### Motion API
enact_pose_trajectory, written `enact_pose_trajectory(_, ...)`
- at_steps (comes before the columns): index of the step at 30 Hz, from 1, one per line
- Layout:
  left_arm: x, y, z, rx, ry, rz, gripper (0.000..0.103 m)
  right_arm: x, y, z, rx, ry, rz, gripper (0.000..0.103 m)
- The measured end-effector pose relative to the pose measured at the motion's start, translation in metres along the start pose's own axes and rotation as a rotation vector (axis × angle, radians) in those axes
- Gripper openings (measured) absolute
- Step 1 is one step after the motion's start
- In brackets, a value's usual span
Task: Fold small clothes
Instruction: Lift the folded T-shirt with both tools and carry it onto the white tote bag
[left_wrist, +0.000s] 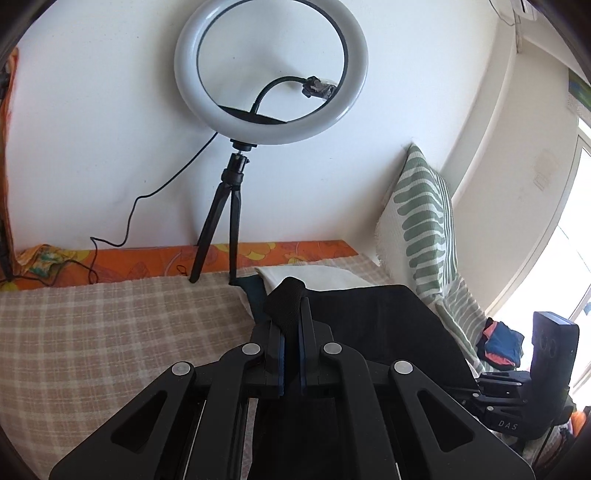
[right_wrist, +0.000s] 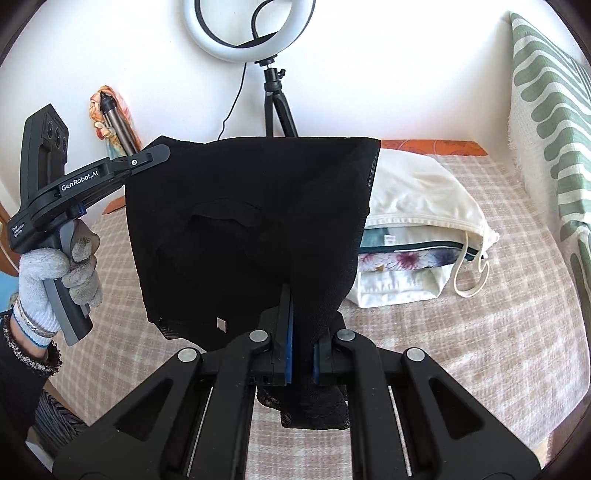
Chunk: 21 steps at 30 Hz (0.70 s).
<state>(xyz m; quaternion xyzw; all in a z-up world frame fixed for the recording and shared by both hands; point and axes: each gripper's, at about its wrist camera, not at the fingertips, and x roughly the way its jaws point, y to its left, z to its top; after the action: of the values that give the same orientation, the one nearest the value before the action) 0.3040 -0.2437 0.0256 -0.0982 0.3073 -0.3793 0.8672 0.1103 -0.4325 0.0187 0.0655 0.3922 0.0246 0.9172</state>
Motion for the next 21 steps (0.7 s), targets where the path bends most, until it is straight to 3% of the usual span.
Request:
enact_pose_trajectory(11,0.083,-0.039,0.041,0.068,-0.026,-0.007,0.004,0.023,-0.089,0.065,0.001,-0.051,-0.097,0.008)
enact_pose_trajectory(21,0.148,-0.023,0.046,0.128,0.009,0.137,0.004,0.092,-0.138,0.087,0.078,-0.021,0.0,0.008)
